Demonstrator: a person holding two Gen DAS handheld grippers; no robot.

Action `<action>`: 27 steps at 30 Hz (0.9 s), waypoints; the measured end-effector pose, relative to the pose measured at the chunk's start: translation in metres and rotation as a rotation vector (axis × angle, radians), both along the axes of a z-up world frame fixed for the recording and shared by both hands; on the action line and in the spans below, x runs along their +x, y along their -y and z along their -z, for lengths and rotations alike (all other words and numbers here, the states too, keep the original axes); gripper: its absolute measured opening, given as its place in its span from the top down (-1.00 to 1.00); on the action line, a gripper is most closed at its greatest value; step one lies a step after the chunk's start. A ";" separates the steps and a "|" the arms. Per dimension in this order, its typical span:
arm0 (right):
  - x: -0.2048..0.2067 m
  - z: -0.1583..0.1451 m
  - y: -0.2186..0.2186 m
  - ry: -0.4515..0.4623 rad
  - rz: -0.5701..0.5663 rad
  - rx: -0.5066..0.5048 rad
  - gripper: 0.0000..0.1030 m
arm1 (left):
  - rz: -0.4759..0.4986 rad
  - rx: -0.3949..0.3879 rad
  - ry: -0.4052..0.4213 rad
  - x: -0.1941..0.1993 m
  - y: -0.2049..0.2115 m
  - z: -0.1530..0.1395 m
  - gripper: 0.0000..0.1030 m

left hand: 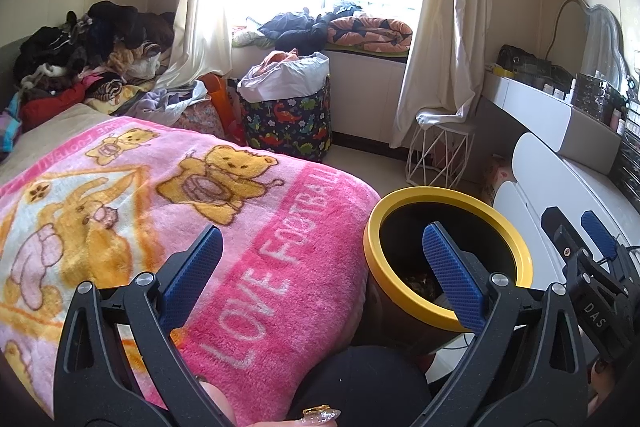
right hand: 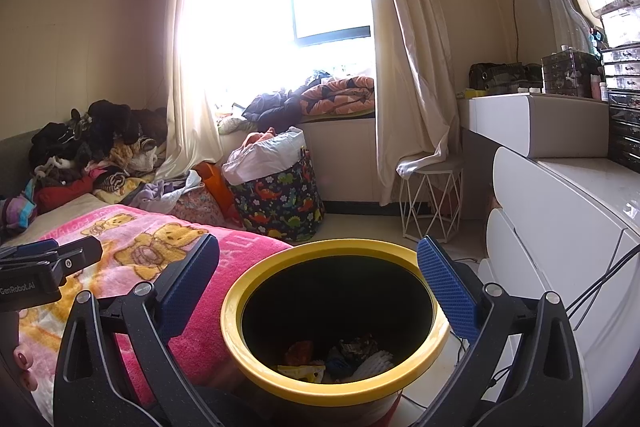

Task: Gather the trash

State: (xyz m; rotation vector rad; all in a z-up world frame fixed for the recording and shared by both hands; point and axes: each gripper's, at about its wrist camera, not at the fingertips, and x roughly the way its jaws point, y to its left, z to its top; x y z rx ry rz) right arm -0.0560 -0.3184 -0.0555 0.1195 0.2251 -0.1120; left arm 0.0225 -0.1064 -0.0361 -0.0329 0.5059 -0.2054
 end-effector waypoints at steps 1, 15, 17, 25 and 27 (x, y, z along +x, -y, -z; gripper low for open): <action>0.001 0.000 0.000 -0.002 0.000 0.001 -0.87 | -0.002 0.001 0.000 0.000 0.000 0.000 -0.79; 0.015 -0.009 -0.009 -0.048 -0.088 0.010 -0.87 | -0.154 -0.029 -0.103 0.017 -0.035 0.003 -0.79; 0.029 -0.015 -0.027 -0.059 -0.151 -0.005 -0.87 | -0.251 -0.076 -0.139 0.023 -0.075 0.001 -0.79; 0.099 -0.005 -0.238 -0.372 -0.837 -0.114 -0.87 | -0.953 -0.088 -0.347 0.000 -0.321 0.045 -0.79; 0.102 0.012 -0.305 -0.478 -0.993 -0.167 -0.87 | -1.091 -0.075 -0.407 -0.018 -0.369 0.067 -0.79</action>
